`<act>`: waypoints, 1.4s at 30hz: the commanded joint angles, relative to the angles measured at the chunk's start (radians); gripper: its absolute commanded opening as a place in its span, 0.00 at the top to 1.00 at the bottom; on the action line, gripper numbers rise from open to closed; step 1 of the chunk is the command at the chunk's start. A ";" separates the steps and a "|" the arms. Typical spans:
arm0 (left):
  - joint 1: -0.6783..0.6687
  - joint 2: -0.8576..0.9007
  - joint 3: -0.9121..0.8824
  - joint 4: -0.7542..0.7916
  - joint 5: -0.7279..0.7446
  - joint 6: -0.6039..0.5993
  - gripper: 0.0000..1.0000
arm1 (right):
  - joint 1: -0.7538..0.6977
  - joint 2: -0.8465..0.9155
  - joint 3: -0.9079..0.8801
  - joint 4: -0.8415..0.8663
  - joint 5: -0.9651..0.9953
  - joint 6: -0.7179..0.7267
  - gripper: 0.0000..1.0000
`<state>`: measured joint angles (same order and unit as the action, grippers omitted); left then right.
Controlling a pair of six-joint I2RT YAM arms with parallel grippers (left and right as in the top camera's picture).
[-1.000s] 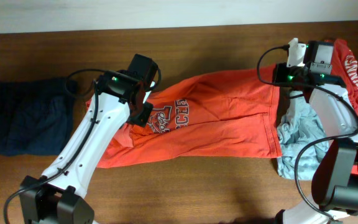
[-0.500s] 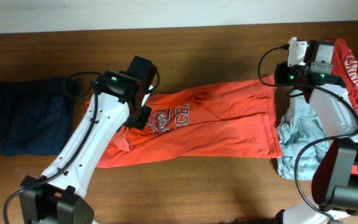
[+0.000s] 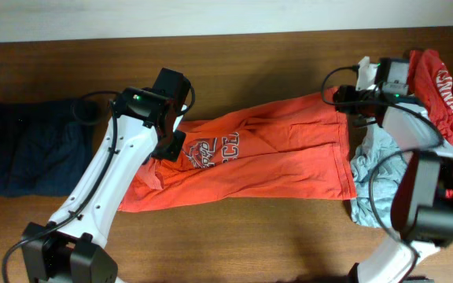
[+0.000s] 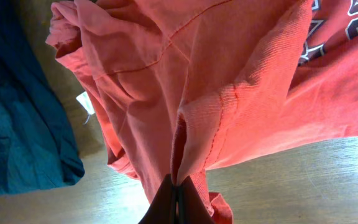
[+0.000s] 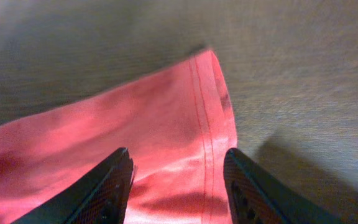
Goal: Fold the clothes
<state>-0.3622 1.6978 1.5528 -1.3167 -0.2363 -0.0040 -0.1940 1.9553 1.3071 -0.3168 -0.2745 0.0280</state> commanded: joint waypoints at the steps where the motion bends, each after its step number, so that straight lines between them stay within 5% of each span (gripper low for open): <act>1: 0.005 -0.021 0.024 -0.001 0.005 -0.014 1.00 | -0.005 0.069 0.010 0.079 -0.035 0.050 0.48; 8: 0.005 -0.021 0.024 0.006 0.031 -0.014 0.99 | -0.003 0.175 0.010 0.274 -0.039 0.099 0.48; 23: 0.005 -0.021 0.024 0.021 0.041 -0.014 0.99 | -0.003 0.258 0.010 0.403 -0.029 0.113 0.50; 28: 0.005 -0.021 0.024 0.021 0.057 -0.014 0.99 | -0.003 0.259 0.013 0.434 -0.029 0.113 0.63; 33: 0.005 -0.021 0.024 0.021 0.057 -0.014 0.98 | -0.003 0.259 0.033 0.428 -0.032 0.113 0.96; 42: 0.005 -0.021 0.024 0.021 0.056 -0.014 0.98 | -0.004 0.180 0.081 0.335 -0.059 0.111 0.96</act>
<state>-0.3622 1.6978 1.5536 -1.2968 -0.1905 -0.0040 -0.1940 2.1956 1.3674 0.0360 -0.3172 0.1383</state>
